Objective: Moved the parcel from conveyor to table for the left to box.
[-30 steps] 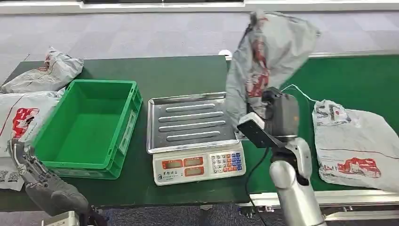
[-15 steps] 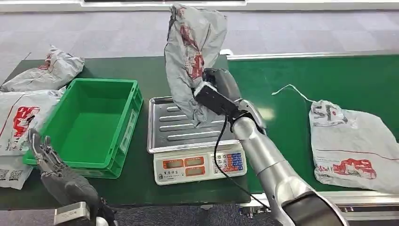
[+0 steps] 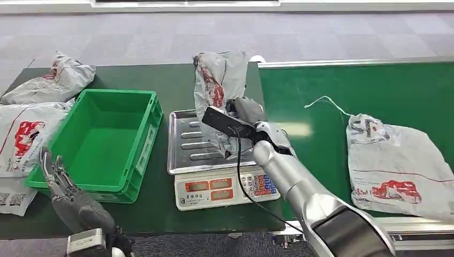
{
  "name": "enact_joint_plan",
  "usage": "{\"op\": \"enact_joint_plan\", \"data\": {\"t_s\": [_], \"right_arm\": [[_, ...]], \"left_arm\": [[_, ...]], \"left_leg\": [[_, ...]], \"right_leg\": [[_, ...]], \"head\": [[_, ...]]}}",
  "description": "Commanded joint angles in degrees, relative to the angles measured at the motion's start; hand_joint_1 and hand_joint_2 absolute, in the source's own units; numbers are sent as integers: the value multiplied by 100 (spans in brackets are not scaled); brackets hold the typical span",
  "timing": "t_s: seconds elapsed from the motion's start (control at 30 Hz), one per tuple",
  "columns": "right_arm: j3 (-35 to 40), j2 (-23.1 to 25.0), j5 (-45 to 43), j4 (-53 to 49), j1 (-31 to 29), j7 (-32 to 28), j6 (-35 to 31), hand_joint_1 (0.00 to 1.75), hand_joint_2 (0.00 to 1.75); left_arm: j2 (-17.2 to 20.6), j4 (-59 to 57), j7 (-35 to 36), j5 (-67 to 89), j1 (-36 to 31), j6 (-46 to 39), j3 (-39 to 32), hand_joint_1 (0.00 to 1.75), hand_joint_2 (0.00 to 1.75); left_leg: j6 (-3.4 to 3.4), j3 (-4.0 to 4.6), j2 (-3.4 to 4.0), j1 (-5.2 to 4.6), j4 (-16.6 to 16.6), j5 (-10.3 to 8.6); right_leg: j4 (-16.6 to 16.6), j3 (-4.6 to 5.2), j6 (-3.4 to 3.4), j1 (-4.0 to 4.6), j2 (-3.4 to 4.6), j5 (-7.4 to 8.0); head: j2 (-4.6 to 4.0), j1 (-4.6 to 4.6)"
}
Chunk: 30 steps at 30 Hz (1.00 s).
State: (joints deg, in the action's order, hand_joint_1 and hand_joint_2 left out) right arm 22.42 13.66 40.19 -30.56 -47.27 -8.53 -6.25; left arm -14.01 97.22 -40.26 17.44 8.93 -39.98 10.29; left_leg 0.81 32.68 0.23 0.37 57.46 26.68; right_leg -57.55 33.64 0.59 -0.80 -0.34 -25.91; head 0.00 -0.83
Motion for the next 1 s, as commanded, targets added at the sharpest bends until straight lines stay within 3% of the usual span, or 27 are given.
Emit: {"op": "enact_joint_plan", "data": {"t_s": [0.03,0.37,0.6,0.63,0.67,0.7,0.83,0.87,1.0], "right_arm": [[756,-193,338,173,-32,431,-141,175,175],[778,-186,381,157,-4,466,-173,175,175],[648,-318,539,-599,659,602,-404,175,175],[615,-347,553,-853,802,601,-368,127,175],[560,-351,519,-1003,882,595,-319,26,175],[518,-363,524,-1262,1034,598,-305,0,175],[409,-402,481,-1742,1373,626,-241,0,175],[389,-419,473,-1839,1433,623,-246,0,0],[297,-517,470,-2607,1827,626,-302,0,0]], "left_arm": [[66,63,26,20,170,-2,-172,0,0],[53,41,26,21,161,-2,-190,0,0],[62,103,69,56,184,-2,-173,0,0],[57,128,68,76,191,-2,-179,0,0],[58,127,76,79,188,-2,-176,0,0],[54,124,84,79,182,-2,-178,0,0],[39,87,84,104,159,-2,-162,0,0],[29,95,84,113,161,-2,-171,0,0],[5,126,89,158,160,-2,-196,0,0]], "left_leg": [[-1,-5,0,3,-5,0],[-2,-2,-4,1,-6,-4],[-1,-7,-11,4,-10,-3],[-1,-5,-7,0,-6,-2],[-2,-7,-10,3,-12,-4],[-1,-4,-9,2,-8,-2],[0,-1,-10,3,-5,-1],[-1,-6,-14,3,-11,-3],[-2,0,-14,2,-6,-3]], "right_leg": [[7,-4,-3,3,3,2],[9,-1,-3,2,0,3],[14,-9,-3,5,-8,1],[7,-4,-2,1,-5,-1],[16,-8,-4,4,-6,2],[10,-4,-3,3,-6,0],[8,-1,-2,4,-7,0],[15,-7,-4,4,-9,1],[10,0,-1,3,-10,-1]], "head": [[0,0],[0,-2],[0,0],[0,-2],[0,0],[0,-2],[0,0],[0,-2],[0,0]]}}
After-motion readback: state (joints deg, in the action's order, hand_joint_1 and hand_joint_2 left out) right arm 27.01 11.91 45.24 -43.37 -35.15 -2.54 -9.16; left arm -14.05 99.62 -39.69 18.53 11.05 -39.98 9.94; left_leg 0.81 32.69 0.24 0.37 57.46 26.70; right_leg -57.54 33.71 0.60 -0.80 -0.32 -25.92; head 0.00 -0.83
